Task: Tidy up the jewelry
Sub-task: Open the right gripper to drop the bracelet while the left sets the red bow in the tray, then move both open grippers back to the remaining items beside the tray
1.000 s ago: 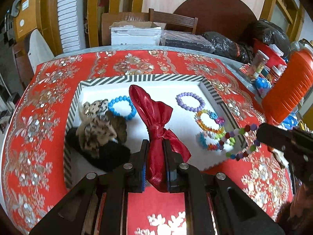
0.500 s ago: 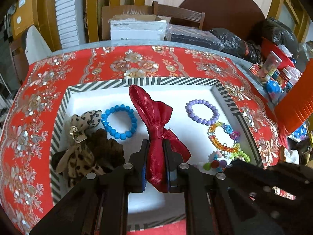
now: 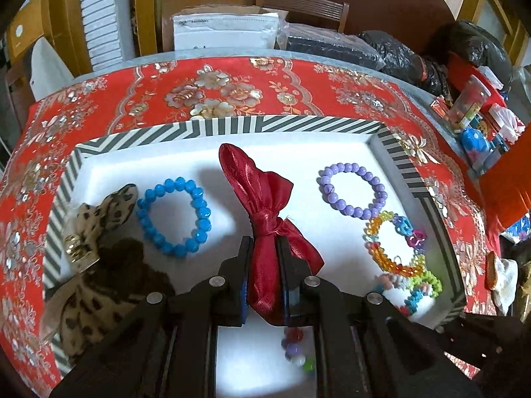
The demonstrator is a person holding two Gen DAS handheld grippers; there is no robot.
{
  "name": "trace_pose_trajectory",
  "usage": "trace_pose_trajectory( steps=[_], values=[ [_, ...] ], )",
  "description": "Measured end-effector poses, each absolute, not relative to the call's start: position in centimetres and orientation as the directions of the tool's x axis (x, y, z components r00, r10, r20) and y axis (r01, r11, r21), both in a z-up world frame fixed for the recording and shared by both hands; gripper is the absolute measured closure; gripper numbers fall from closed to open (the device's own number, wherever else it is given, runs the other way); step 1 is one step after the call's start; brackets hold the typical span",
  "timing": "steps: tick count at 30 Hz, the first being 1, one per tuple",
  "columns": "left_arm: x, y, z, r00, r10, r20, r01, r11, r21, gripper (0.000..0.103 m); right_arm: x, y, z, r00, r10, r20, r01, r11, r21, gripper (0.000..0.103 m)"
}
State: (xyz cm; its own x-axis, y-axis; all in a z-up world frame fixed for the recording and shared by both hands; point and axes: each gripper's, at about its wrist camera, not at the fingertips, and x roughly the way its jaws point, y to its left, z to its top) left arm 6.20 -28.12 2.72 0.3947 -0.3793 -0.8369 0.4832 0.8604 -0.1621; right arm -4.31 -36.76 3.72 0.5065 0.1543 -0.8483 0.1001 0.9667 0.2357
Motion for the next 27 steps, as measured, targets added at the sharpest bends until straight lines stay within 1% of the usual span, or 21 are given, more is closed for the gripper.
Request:
trace_pose_trajectory(
  steps=[3,5,7,8,9,11,13,18,20,21,27],
  values=[
    [6.7,-28.1,2.4,0.386,-0.404,-0.829,0.477,0.857,-0.196,0.098,-4.6,-37.3,3.8,0.501,0.168,-0.849,0.115,0.959,0.258,0.092],
    [7.1,-28.1,2.0,0.379,-0.396,-0.836,0.463,0.864,-0.2,0.096,-4.6,-37.4,3.7,0.495,0.166,-0.853,0.114,0.96,0.254,0.087],
    [7.4,-28.1,1.9,0.364,-0.405,-0.839,0.456,0.863,-0.218,0.089,-4.7,-37.5,3.7,0.494,0.158,-0.855,0.117,0.962,0.246,0.086],
    [7.4,-28.0,2.0,0.362,-0.415,-0.835,0.46,0.858,-0.227,0.084,-4.8,-37.6,3.7,0.496,0.159,-0.854,0.12,0.961,0.249,0.086],
    [7.4,-28.0,2.2,0.362,-0.424,-0.83,0.468,0.853,-0.231,0.082,-4.9,-37.6,3.8,0.497,0.163,-0.852,0.125,0.959,0.256,0.085],
    [7.2,-28.0,2.5,0.365,-0.424,-0.829,0.473,0.851,-0.227,0.081,-5.0,-37.7,4.1,0.499,0.169,-0.85,0.127,0.956,0.264,0.076],
    [6.9,-27.7,2.9,0.369,-0.425,-0.826,0.473,0.851,-0.227,0.08,-5.3,-37.6,4.6,0.512,0.166,-0.843,0.122,0.957,0.263,0.072],
    [5.3,-26.5,4.6,0.412,-0.422,-0.808,0.478,0.855,-0.202,0.08,-6.2,-37.3,5.9,0.543,0.164,-0.824,0.111,0.958,0.264,0.07],
    [4.4,-25.9,5.3,0.433,-0.414,-0.8,0.477,0.859,-0.187,0.08,-6.8,-37.1,6.6,0.56,0.145,-0.816,0.112,0.962,0.247,0.065],
    [4.0,-25.7,5.6,0.441,-0.413,-0.797,0.476,0.861,-0.182,0.08,-7.0,-37.1,6.9,0.565,0.138,-0.813,0.114,0.963,0.243,0.064],
    [0.3,-23.9,7.3,0.485,-0.41,-0.772,0.479,0.864,-0.158,0.08,-9.2,-37.2,8.8,0.599,0.11,-0.793,0.11,0.97,0.217,0.063]
  ],
)
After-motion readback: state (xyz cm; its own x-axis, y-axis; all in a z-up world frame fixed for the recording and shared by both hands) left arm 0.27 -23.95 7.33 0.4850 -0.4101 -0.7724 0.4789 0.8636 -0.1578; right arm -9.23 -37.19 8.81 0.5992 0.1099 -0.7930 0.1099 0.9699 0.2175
